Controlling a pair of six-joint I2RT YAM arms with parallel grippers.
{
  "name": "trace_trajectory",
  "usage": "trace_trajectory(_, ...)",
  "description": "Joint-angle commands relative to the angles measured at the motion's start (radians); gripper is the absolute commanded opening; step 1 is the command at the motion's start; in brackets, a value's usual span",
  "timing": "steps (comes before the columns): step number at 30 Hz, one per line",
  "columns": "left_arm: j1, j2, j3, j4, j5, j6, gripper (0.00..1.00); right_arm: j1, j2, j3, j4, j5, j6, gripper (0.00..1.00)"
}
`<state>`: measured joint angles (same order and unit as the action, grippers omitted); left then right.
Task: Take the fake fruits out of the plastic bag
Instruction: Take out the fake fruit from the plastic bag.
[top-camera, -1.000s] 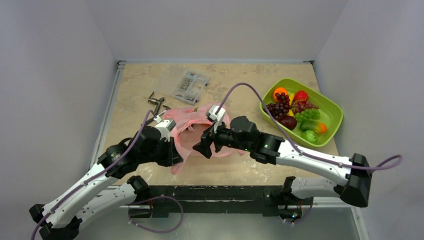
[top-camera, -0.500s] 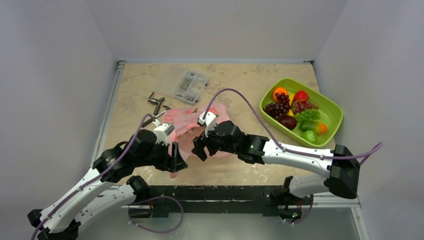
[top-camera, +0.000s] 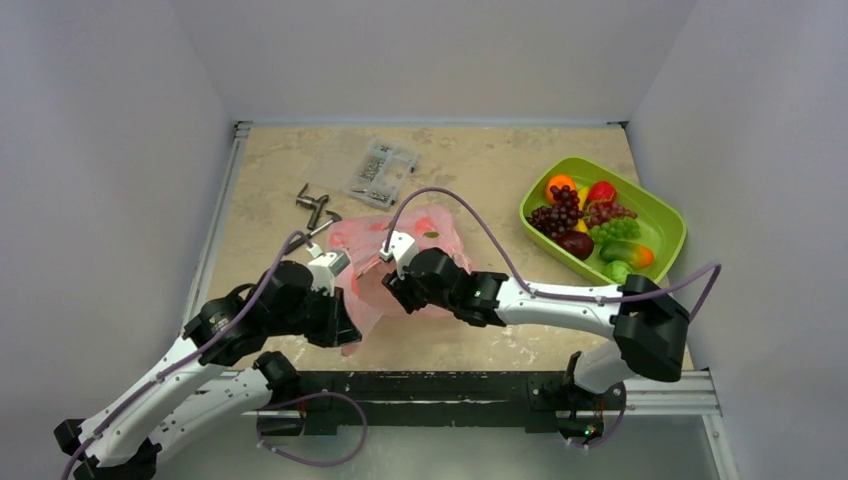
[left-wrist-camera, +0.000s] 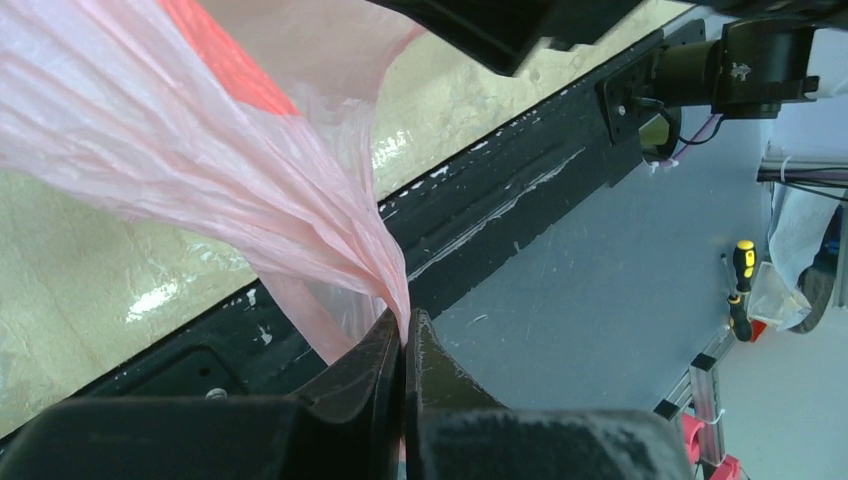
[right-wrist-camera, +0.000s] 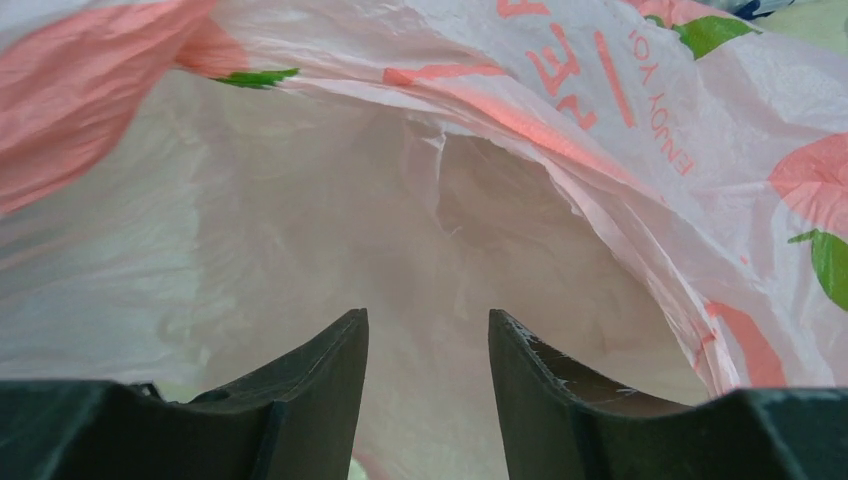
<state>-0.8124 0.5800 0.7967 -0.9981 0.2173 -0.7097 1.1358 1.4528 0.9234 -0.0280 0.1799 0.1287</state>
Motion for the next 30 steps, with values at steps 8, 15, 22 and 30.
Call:
trace_trajectory(8,-0.004,0.051,0.126,0.006,0.017,0.045,0.0,0.009,0.283,0.091,0.252,0.486,-0.123,0.51)
trace_trajectory(15,-0.004,-0.033,0.109,-0.06,-0.033,0.017,0.0,0.007,0.324,0.039,0.475,0.611,-0.028,0.8)
trace_trajectory(22,-0.004,-0.072,0.027,-0.008,0.023,-0.033,0.0,-0.014,0.369,-0.031,0.698,0.573,0.149,0.99)
trace_trajectory(30,-0.004,-0.088,0.051,-0.048,0.011,-0.008,0.0,-0.049,0.427,0.019,0.741,0.42,-0.148,0.99)
